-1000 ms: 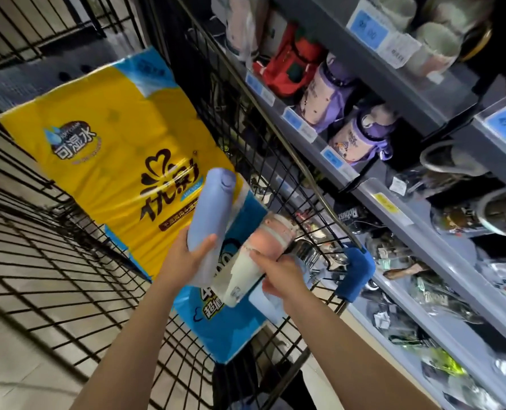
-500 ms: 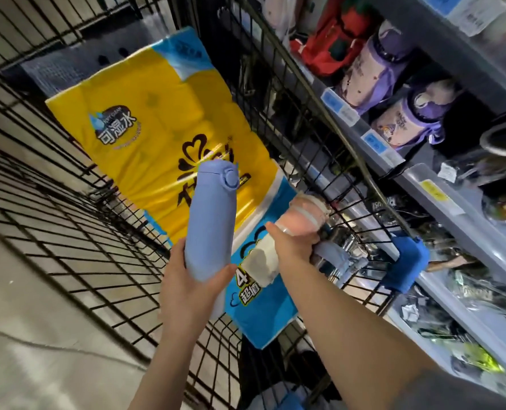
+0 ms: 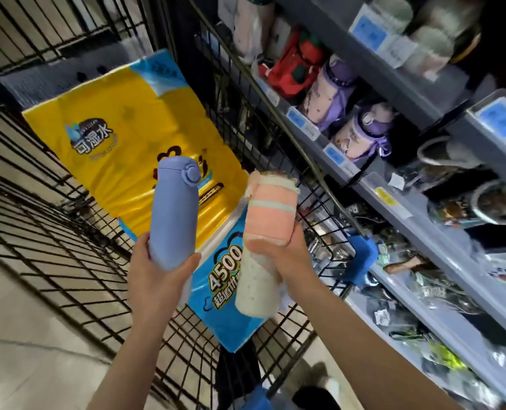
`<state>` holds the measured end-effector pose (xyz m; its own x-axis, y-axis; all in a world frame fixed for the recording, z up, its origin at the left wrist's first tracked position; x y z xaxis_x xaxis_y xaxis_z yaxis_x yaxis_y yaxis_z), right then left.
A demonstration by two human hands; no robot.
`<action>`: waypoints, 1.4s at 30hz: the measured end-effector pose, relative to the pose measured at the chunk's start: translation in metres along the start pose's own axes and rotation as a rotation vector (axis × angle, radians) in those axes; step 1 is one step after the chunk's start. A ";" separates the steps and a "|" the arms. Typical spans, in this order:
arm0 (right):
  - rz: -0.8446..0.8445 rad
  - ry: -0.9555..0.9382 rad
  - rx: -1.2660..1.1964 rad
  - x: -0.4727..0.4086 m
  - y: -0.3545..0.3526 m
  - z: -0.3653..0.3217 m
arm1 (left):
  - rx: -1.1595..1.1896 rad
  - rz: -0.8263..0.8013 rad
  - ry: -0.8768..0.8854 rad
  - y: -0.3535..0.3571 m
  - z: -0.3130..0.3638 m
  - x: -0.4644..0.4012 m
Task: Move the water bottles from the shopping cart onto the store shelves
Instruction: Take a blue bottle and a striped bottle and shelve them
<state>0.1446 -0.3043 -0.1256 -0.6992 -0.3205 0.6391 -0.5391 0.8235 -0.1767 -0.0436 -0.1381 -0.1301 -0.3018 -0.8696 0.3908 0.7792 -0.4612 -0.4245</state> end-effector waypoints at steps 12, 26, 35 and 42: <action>-0.111 -0.317 -0.118 0.096 -0.116 -0.025 | 0.121 0.049 0.208 0.025 0.048 0.106; 0.242 -0.484 -0.399 0.233 -0.416 0.108 | 0.130 -0.282 0.452 0.180 0.092 0.347; 0.698 -0.529 -0.588 0.333 -0.626 0.184 | 0.082 -0.572 0.645 0.338 0.135 0.514; 0.763 -0.526 -0.733 0.329 -0.697 0.190 | 0.114 -0.734 0.760 0.426 0.182 0.565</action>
<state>0.2006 -1.0728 0.0654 -0.9234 0.3587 0.1366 0.3805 0.9025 0.2020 0.2177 -0.7935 0.0584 -0.9523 -0.2849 -0.1099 0.3018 -0.9327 -0.1976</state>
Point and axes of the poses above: each hand's wrist, its own x-axis away from the middle knuckle, its own y-axis out of the palm, z = x × y, the point moved 8 cm from there along -x, towards the middle knuckle, and after that the axes turned 1 degree about -y, right-handed, at the moved point
